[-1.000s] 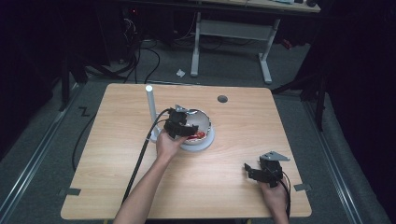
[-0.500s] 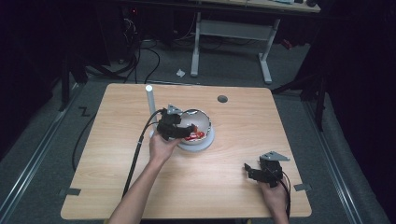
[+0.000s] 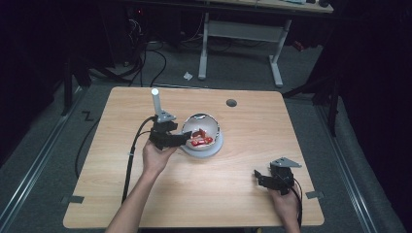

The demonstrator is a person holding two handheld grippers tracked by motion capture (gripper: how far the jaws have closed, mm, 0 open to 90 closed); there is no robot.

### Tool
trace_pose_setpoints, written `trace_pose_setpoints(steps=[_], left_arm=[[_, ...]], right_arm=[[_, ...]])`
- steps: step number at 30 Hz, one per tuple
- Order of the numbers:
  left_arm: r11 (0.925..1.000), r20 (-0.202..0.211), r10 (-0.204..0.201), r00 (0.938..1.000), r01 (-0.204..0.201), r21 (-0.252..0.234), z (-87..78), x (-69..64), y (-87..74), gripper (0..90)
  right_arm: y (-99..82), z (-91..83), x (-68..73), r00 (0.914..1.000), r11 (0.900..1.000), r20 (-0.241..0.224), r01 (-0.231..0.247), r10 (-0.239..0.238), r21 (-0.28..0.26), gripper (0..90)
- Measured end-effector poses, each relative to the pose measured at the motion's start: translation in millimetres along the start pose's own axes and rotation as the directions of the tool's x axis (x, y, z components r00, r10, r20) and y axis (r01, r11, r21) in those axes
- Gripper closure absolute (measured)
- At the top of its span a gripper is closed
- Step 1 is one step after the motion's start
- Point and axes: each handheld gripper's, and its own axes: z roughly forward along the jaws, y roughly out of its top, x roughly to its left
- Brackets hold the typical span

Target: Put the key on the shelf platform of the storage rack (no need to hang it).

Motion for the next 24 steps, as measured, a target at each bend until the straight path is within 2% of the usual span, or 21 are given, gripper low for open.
trace_pose_setpoints(steps=[5, 24], left_arm=[[0.9998, -0.001, -0.001, 1.0000, 0.001, -0.018, -11.1, 2.1, -3.5, 33.6], [0.9974, -0.026, -0.047, 0.9986, 0.045, -0.056, -44.9, 17.4, -20.0, 33.6]], right_arm=[[0.0, 0.0, 0.0, 1.0000, 1.0000, 0.000, 0.000, 0.000, 0.000, 26.7], [0.0, 0.0, 0.0, 1.0000, 1.0000, 0.001, -0.001, 0.001, 0.001, 26.8]])
